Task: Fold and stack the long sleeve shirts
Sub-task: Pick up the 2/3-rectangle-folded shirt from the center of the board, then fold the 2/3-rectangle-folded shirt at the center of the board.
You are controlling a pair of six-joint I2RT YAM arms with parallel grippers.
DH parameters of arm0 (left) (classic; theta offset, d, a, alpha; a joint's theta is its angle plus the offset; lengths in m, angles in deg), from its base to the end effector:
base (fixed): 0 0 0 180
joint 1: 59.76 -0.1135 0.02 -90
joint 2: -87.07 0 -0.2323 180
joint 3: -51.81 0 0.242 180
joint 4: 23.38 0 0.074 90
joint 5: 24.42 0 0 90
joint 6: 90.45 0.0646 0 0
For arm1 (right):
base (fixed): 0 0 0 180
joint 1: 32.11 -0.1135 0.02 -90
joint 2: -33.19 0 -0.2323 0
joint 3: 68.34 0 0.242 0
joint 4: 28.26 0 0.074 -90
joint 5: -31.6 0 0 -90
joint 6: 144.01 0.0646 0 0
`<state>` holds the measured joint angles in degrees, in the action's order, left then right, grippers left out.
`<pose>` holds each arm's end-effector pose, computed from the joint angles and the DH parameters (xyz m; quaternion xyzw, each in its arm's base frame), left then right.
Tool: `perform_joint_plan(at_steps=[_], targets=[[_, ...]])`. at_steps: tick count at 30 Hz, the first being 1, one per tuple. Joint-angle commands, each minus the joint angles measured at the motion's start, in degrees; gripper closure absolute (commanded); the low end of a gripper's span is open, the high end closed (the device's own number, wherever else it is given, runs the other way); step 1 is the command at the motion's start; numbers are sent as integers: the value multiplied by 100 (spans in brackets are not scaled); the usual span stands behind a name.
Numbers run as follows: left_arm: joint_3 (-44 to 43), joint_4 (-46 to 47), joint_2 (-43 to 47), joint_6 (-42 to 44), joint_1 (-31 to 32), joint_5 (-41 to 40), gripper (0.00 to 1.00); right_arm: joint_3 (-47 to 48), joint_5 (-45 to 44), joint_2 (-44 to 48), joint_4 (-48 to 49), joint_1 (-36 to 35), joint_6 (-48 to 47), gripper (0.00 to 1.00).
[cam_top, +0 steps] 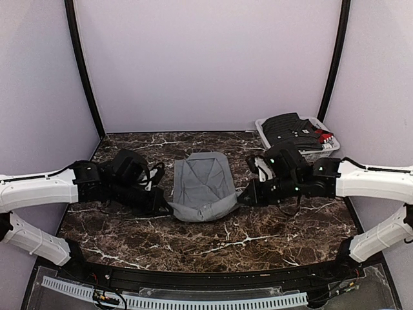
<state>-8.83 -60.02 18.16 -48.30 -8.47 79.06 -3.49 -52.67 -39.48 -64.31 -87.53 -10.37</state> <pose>0.1588 -0.2223 0.1988 0.0725 0.9154 -0.3601 0.1644 0.1594 0.2426 0.2065 -0.1138 0.9121 0.3275 0.2190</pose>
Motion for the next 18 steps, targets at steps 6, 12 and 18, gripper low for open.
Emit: perform_joint_plan(at_steps=[6,12,18], targets=[[-2009,683,-2136,990,-2064,610,100,2308,324,-2456,1168,1823,-888,100],[-3833,1604,-4882,1032,-2955,1366,100,4490,909,-5324,1533,2497,-855,100],[-4886,1950,-6379,718,-3032,1950,100,5673,1288,-6771,1294,2661,-658,100]])
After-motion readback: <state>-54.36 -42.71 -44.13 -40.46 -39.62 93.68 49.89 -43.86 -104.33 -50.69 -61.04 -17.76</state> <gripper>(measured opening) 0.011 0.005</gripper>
